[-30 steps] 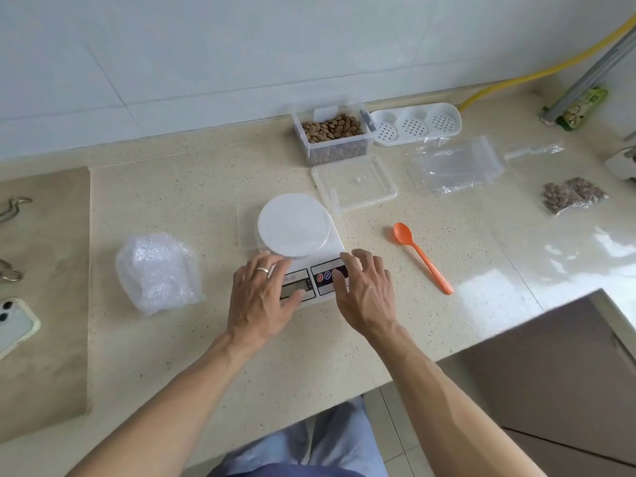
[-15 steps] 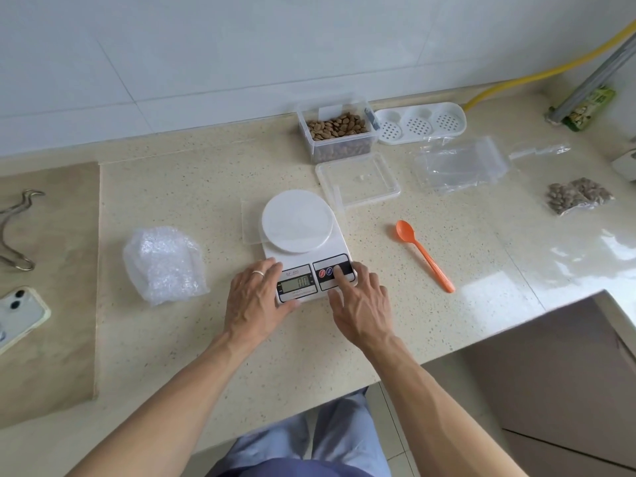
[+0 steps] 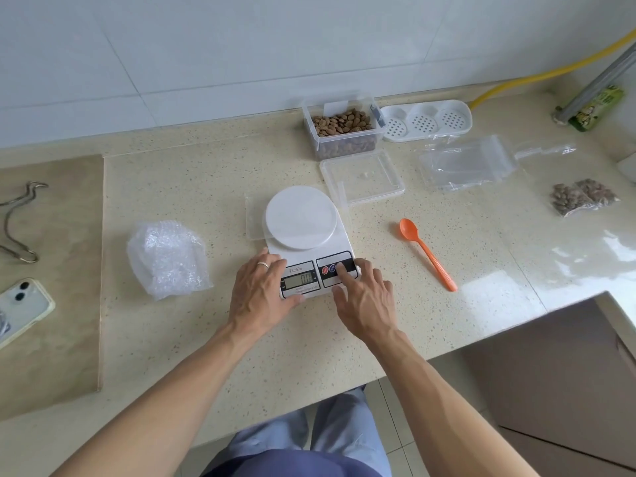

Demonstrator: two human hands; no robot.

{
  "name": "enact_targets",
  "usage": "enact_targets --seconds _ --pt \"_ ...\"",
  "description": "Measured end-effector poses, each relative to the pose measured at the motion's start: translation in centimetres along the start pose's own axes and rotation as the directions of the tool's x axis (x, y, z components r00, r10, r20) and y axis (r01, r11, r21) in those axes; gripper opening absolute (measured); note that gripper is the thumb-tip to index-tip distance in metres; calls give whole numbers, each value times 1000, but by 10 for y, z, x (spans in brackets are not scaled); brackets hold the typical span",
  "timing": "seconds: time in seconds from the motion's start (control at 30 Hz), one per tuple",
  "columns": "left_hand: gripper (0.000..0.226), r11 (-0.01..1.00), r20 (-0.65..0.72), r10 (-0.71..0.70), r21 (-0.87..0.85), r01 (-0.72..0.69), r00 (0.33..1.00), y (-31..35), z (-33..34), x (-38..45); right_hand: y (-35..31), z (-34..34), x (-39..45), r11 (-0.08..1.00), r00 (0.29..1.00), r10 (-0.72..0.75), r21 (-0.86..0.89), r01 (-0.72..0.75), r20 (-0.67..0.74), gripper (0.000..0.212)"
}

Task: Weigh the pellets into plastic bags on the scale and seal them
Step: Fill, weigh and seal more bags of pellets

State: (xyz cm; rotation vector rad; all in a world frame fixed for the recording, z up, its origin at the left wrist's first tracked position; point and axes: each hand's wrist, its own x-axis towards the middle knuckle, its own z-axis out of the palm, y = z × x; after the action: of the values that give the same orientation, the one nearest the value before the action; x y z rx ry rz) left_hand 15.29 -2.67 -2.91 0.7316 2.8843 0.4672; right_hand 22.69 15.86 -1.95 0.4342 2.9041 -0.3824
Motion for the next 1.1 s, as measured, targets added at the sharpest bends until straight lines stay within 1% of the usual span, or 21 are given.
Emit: enact_targets --seconds 0.1,0.17,0.23,0.3,0.4,0.47,0.53,0.6,0.7,0.8,0.87,0.97,1.0,1.03,1.1 --pt "66 998 -14 51 -20 -52 999 5 -4 5 1 -3 3 999 999 -1 37 2 -44 41" --pt "60 995 -31 82 -55 -83 996 12 -8 13 6 -5 6 997 997 24 78 -18 -79 39" --pt "56 988 -61 132 -76 -137 989 20 -12 25 15 -10 11 989 990 85 134 -69 -116 39" --pt "59 976 -80 194 -86 -200 978 32 -16 39 29 -17 16 971 975 168 196 -137 -148 41" --pt "63 959 -79 261 -89 -267 962 56 -18 60 59 -29 21 925 933 307 288 -247 -187 43" --pt "65 952 -65 289 -87 -294 955 72 -16 73 81 -38 23 880 886 419 331 -342 -199 45" --pt "67 945 -44 313 -88 -316 949 86 -11 85 102 -45 25 828 835 521 345 -443 -177 45" --pt "67 937 -22 339 -81 -340 940 95 -5 94 119 -48 26 786 808 577 351 -508 -122 40" --pt "68 929 15 366 -69 -364 931 104 3 102 130 -44 28 752 803 592 404 -521 -68 25" --pt "67 929 31 364 -78 -361 931 107 7 109 134 -38 33 753 814 577 434 -494 -74 21" --pt "65 933 31 353 -87 -349 935 105 7 114 133 -37 38 742 816 575 453 -494 -53 21" --pt "65 944 25 318 -105 -314 948 99 1 118 124 -40 50 657 800 599 550 -515 34 22" --pt "64 947 21 306 -106 -302 952 95 -3 119 118 -42 55 624 796 602 589 -514 57 20" --pt "64 953 17 289 -104 -286 957 91 -6 121 111 -45 61 598 801 594 623 -504 78 16" --pt "62 965 1 248 -92 -247 969 79 -13 126 94 -51 73 573 833 545 682 -455 97 10"
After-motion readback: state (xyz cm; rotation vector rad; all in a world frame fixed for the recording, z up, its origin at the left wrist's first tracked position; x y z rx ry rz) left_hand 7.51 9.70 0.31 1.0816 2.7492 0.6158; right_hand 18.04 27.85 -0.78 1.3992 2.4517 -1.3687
